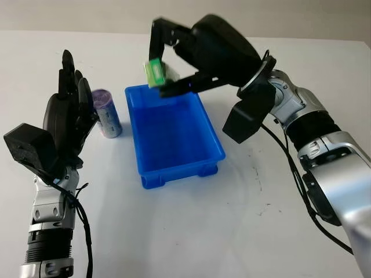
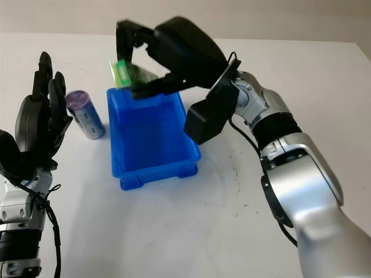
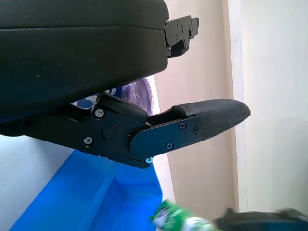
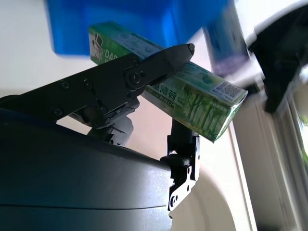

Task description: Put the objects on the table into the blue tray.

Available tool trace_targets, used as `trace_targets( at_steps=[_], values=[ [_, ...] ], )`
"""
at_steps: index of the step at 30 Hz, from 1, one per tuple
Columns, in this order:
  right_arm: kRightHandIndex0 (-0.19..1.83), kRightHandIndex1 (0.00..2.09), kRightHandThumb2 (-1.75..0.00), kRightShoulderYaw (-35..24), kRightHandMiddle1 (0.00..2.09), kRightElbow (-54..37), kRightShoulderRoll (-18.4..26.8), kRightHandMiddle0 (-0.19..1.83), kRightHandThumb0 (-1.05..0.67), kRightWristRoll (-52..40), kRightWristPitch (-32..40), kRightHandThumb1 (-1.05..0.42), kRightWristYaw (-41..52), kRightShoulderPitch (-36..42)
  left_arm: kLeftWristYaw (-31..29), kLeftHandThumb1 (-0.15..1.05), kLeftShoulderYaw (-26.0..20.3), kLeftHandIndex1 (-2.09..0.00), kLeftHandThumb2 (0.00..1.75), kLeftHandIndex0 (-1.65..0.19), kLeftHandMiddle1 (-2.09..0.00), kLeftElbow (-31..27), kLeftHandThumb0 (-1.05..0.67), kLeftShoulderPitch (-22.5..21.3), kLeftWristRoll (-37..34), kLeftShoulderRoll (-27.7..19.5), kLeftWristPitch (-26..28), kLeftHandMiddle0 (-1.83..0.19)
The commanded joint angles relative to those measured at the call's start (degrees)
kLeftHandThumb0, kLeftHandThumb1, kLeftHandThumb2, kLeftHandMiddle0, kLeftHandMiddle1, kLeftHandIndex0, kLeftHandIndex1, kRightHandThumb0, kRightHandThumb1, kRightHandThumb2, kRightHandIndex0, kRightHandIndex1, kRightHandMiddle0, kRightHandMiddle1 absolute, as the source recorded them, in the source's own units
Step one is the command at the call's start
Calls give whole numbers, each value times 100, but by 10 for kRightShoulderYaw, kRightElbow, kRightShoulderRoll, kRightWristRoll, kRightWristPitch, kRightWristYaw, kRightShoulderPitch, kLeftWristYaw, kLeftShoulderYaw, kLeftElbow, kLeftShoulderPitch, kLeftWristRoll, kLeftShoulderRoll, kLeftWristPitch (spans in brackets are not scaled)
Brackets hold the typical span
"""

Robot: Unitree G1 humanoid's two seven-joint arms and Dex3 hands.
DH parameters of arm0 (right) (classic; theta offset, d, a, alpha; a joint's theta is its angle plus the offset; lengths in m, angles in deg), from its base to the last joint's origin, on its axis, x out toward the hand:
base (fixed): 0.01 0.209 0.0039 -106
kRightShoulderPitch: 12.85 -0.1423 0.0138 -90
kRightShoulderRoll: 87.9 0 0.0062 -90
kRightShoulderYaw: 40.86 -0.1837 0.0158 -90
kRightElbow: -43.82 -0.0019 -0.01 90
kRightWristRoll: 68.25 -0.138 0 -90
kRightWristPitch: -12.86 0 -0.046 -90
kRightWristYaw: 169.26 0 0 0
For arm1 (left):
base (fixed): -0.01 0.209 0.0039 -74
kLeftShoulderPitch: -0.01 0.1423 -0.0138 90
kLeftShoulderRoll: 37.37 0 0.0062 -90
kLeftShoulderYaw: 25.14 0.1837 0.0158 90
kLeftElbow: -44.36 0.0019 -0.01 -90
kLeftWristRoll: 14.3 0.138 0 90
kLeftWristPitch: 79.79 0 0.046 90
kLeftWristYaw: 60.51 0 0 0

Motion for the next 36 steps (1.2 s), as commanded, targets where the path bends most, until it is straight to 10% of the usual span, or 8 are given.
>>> trace_targets(
  at_steps=[1, 13, 19, 22, 36],
  values=[
    [90, 209, -9, 3, 209, -17, 16, 69, -45, -4, 21, -105, 45, 0, 3, 105, -2, 0, 68, 19, 0, -13, -81, 5, 5, -3, -3, 19],
    [24, 194, -9, 32, 193, -77, 56, 19, -65, 70, 88, -105, 142, -5, -6, 105, -2, 0, 69, 19, 0, -5, -81, 0, 1, -7, -3, 19],
    [26, 50, -20, 31, 66, -92, 64, 17, -75, 69, 93, -105, 170, -3, -10, 105, -3, 0, 69, 19, 0, 0, -81, -4, 0, -8, -5, 19],
    [16, 14, -27, 28, 29, -99, 67, 11, -80, 62, 91, -105, 182, 0, -9, 105, -2, 0, 69, 19, 0, 1, -81, -4, 2, -8, -6, 19],
    [-19, 0, -50, 3, 0, -119, 73, -19, -90, 34, 85, -105, 156, 14, -6, 105, -2, 0, 68, 19, 0, 1, -81, -4, 4, -8, -6, 19]
  ],
)
